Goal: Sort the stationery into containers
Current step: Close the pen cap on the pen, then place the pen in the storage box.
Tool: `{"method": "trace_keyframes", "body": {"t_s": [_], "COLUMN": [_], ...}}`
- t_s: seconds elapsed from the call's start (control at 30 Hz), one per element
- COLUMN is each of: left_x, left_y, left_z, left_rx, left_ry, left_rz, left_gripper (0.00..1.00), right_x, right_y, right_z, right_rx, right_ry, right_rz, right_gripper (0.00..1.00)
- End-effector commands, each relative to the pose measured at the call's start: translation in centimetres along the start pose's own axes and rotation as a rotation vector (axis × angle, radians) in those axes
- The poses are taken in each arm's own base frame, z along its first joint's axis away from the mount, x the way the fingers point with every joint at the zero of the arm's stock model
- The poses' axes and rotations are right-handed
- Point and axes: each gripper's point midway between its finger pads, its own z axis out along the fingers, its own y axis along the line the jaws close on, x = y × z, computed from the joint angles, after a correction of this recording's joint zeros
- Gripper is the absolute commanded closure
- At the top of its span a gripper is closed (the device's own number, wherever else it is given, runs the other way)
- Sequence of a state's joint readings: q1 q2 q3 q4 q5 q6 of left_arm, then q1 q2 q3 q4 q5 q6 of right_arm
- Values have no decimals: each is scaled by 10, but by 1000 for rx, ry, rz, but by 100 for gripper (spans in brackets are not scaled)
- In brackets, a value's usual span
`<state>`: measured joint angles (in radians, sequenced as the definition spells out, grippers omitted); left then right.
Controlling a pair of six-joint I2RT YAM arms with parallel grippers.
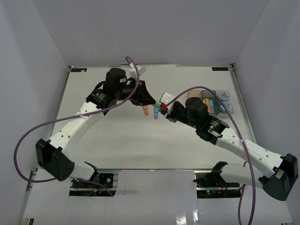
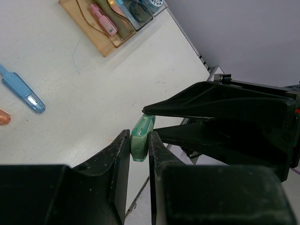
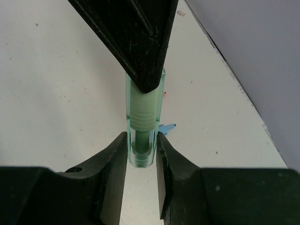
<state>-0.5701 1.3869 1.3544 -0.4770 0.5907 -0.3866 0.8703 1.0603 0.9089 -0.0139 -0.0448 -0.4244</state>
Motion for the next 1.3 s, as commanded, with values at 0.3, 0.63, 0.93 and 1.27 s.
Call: {"method": "trace_keyframes", "body": {"t_s": [0.3,0.63,0.93,1.27], "left_x": [41,-90,-147,-80], "left_y": [1,-5,-29,72], "left_z": [11,-51,-121,-108], "left_rx": [-12,-245,-320,-613], "left_ry": [150,-268,-603,-534], "left_rz": [-78,150,275,182], "left_gripper": [67,12,2,2], "right_x": [-180,-54,53,150], "right_y": [-42,-11,-22,-136], "right_z": [-44,-9,-6,-39], "right_rx": [119,81,256,694], "right_ry": [-591,-254,22,416], "right_rz": [-114,-26,121,463], "right_gripper": [92,92,92,92]}}
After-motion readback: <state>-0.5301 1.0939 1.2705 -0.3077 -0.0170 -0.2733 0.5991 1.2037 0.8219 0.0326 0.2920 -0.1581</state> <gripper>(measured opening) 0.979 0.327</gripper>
